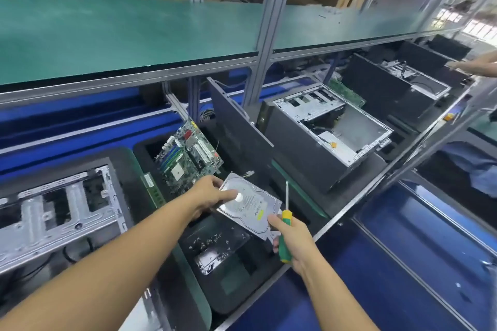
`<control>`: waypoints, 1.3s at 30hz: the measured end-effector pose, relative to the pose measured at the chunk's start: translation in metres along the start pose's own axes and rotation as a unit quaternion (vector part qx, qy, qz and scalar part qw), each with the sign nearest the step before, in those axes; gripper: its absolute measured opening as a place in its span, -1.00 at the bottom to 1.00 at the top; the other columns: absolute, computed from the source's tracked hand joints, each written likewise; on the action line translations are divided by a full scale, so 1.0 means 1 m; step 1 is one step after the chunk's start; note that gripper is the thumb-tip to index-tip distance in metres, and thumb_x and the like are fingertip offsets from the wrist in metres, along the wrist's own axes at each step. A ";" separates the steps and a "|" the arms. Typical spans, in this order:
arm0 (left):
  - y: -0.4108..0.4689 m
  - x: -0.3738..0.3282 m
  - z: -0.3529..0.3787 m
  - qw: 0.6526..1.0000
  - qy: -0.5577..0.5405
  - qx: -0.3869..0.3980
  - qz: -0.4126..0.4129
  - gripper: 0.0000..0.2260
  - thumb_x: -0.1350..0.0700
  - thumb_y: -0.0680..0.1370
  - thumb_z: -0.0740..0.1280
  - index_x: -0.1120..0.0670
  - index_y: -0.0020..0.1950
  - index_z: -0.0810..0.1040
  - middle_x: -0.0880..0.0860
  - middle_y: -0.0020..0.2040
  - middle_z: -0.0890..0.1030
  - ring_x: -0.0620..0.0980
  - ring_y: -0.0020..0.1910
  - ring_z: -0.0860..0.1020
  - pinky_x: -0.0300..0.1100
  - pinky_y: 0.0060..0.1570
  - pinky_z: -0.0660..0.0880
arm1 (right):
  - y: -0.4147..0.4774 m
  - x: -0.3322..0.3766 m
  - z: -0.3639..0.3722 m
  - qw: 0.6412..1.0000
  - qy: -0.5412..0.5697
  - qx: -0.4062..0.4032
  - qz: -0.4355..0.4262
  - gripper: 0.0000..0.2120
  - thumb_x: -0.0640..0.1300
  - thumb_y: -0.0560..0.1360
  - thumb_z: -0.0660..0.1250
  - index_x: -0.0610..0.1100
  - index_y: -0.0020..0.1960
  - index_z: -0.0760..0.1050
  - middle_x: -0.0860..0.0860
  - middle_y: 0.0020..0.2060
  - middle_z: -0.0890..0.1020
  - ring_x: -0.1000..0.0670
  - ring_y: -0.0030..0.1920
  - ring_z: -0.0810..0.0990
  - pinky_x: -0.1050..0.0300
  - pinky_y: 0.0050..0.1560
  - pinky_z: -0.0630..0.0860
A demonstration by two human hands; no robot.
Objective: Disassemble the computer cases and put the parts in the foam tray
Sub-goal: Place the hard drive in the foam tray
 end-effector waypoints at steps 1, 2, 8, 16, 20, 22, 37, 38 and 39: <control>0.007 0.001 0.005 1.000 0.007 -0.019 -0.002 -0.59 0.06 0.40 0.59 0.11 0.12 0.49 0.03 -0.11 0.60 -0.07 -0.28 0.56 -0.27 -0.38 0.45 | 0.006 -0.005 -0.003 1.000 0.015 -0.011 0.012 -0.71 0.00 0.39 0.55 -0.17 -0.04 0.62 -0.01 -0.30 0.67 -0.02 -0.47 0.48 0.12 -0.41 0.48; 0.013 0.001 0.012 1.000 0.018 -0.023 -0.002 -0.57 0.08 0.41 0.59 0.10 0.16 0.48 0.04 -0.04 0.60 -0.06 -0.20 0.59 -0.28 -0.34 0.49 | 0.012 -0.008 -0.006 0.999 0.035 -0.024 0.021 -0.75 -0.05 0.44 0.53 -0.19 -0.03 0.61 -0.02 -0.30 0.65 -0.02 -0.46 0.49 0.11 -0.40 0.49; 0.041 0.000 0.058 0.997 0.080 0.014 0.019 -0.51 0.31 0.43 0.41 0.11 0.36 0.53 -0.13 -0.11 0.60 -0.13 -0.21 0.56 -0.40 -0.29 0.46 | 0.034 -0.032 -0.027 0.989 0.092 -0.097 0.068 -0.92 -0.25 0.53 0.40 -0.24 -0.08 0.51 -0.09 -0.37 0.56 0.01 -0.50 0.49 0.14 -0.46 0.49; 0.063 -0.002 0.087 0.986 0.151 -0.043 0.055 -0.58 0.22 0.52 0.36 0.04 0.37 0.52 0.01 0.28 0.60 0.02 0.24 0.54 -0.24 0.20 0.40 | 0.053 -0.045 -0.038 0.980 0.090 -0.154 0.092 -0.89 -0.25 0.56 0.35 -0.26 -0.09 0.46 -0.13 -0.41 0.51 -0.04 -0.50 0.49 0.19 -0.53 0.42; 0.069 -0.005 0.082 0.976 0.204 -0.048 0.065 -0.60 0.12 0.51 0.39 -0.09 0.34 0.53 -0.07 0.26 0.59 0.00 0.26 0.52 -0.12 0.32 0.38 | 0.056 -0.042 -0.044 0.983 -0.015 -0.161 0.085 -0.90 -0.18 0.50 0.35 -0.18 -0.15 0.47 -0.08 -0.49 0.52 -0.01 -0.56 0.43 0.22 -0.53 0.33; 0.071 -0.005 0.081 0.974 0.209 -0.037 0.079 -0.61 0.11 0.52 0.40 -0.09 0.34 0.53 -0.08 0.28 0.58 -0.02 0.28 0.50 -0.12 0.33 0.36 | 0.055 -0.043 -0.045 0.982 -0.044 -0.154 0.099 -0.87 -0.15 0.48 0.38 -0.18 -0.14 0.46 -0.08 -0.51 0.51 -0.02 -0.56 0.39 0.19 -0.50 0.33; 0.016 -0.003 0.044 0.876 0.470 0.092 0.057 -0.63 0.05 0.59 0.27 0.00 0.40 0.49 0.04 0.36 0.51 0.09 0.30 0.49 -0.05 0.28 0.44 | 0.055 0.027 0.017 0.731 -0.649 -0.111 -0.178 -0.64 0.26 0.59 0.17 -0.03 0.08 0.43 0.05 0.02 0.36 -0.07 -0.19 0.55 0.09 -0.24 0.48; 0.006 0.000 0.037 0.859 0.498 0.106 0.048 -0.62 0.05 0.60 0.27 0.01 0.43 0.47 0.05 0.36 0.51 0.09 0.29 0.49 -0.04 0.27 0.45 | 0.057 0.027 0.020 0.728 -0.654 -0.107 -0.176 -0.64 0.25 0.60 0.16 -0.04 0.09 0.45 0.05 0.00 0.38 -0.06 -0.17 0.55 0.10 -0.21 0.51; -0.004 0.002 0.030 0.848 0.516 0.114 0.043 -0.62 0.05 0.60 0.25 0.01 0.43 0.46 0.05 0.36 0.52 0.09 0.29 0.49 -0.02 0.26 0.45 | 0.058 0.028 0.023 0.726 -0.657 -0.105 -0.173 -0.64 0.23 0.61 0.15 -0.04 0.10 0.47 0.05 0.00 0.41 -0.06 -0.16 0.56 0.10 -0.20 0.51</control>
Point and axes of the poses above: each hand's wrist, its own y-axis towards the middle knuckle, its own z-axis out of the palm, x = y × z, the point moved 8 cm from there along y, towards the middle knuckle
